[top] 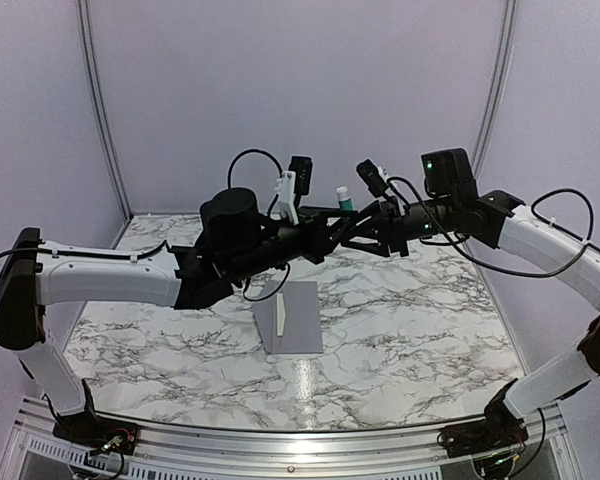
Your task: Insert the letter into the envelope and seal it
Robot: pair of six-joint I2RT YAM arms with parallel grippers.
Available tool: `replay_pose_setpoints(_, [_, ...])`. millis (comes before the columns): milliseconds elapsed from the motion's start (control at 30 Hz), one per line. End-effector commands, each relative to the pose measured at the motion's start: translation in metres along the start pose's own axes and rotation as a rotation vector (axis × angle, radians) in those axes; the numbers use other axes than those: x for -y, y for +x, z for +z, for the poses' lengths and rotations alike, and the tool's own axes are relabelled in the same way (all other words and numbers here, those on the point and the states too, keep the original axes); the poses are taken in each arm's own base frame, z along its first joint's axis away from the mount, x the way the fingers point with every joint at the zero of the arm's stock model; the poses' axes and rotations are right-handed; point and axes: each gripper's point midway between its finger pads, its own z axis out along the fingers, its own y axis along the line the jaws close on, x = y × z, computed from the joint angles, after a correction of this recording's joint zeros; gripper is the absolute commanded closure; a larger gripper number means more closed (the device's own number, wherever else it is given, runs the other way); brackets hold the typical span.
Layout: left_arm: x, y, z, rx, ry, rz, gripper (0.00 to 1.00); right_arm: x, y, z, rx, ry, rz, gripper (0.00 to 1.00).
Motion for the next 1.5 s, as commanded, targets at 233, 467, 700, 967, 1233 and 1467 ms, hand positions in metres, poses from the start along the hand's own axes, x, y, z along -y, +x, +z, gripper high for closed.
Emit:
replay_pose_setpoints(233, [0.0, -0.015, 0.004, 0.059, 0.0, 0.013, 0.99, -0.004, -0.003, -0.005, -0.001, 0.019, -0.009, 0.61])
replay_pose_setpoints(467, [-0.004, -0.016, 0.007, 0.073, -0.02, 0.019, 0.99, -0.006, 0.001, -0.004, -0.006, 0.01, -0.005, 0.69])
replay_pose_setpoints(700, [-0.005, -0.019, 0.006, 0.087, -0.026, 0.027, 0.99, -0.002, 0.009, -0.001, -0.017, 0.018, 0.014, 0.61])
replay_pose_setpoints(967, [-0.008, -0.013, 0.008, 0.073, -0.016, 0.004, 1.0, -0.003, 0.005, -0.002, -0.01, 0.014, 0.0, 0.62])
replay_pose_setpoints(1233, [-0.01, -0.014, 0.009, 0.072, -0.007, -0.023, 1.0, -0.008, 0.002, -0.003, -0.003, -0.017, -0.018, 0.66])
replay_pose_setpoints(1467, [-0.007, -0.012, 0.011, 0.061, 0.03, -0.049, 1.0, -0.006, -0.002, -0.004, 0.007, -0.006, -0.017, 0.49])
